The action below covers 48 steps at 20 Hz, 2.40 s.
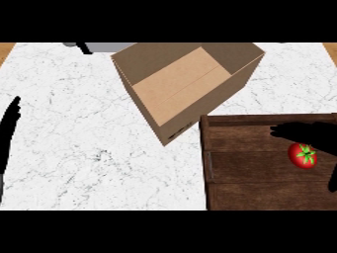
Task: Pick the tomato from the tray and place it in the cardboard box
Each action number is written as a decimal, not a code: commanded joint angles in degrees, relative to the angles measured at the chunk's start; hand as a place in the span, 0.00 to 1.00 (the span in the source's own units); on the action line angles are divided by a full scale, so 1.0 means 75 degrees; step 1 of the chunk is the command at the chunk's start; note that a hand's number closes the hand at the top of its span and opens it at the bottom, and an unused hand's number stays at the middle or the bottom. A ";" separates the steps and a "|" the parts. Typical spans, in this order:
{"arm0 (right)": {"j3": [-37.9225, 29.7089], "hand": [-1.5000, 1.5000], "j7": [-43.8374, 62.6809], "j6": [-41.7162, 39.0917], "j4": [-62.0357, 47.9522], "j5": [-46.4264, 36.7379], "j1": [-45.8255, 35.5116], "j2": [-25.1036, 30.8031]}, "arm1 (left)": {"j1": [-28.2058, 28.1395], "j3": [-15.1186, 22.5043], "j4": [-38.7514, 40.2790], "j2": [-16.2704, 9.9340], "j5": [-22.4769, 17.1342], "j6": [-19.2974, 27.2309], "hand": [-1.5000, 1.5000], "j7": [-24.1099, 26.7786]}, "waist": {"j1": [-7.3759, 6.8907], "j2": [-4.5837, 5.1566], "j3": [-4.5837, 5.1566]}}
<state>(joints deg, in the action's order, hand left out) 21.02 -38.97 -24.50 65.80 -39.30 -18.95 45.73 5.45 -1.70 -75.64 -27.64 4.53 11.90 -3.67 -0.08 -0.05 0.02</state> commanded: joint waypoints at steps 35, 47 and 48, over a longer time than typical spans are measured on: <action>-0.2525 1.00 0.6228 0.2957 0.3466 -0.1486 -0.0759 -0.2679 | 0.0138 -0.0447 0.0108 0.0526 0.0477 -0.0301 0.50 0.0079 | 0.0060 -0.0013 0.0006; -0.2620 1.00 0.7358 0.2233 0.1887 -0.0766 -0.3534 -0.4416 | -0.0082 -0.0528 -0.0028 0.0622 0.0788 -0.0315 0.50 0.0183 | -0.0129 0.0028 0.0002; -0.2524 1.00 0.7352 0.2658 0.1560 -0.0922 -0.3708 -0.4751 | 0.0001 -0.0343 -0.0301 0.0789 0.0860 -0.0251 0.50 -0.0163 | -0.0157 0.0032 -0.0001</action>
<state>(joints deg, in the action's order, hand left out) 2.23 13.54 -6.97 83.70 -45.98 -39.92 15.27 5.31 -5.27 -77.03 -23.29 9.73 8.96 -4.01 -0.83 0.05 0.03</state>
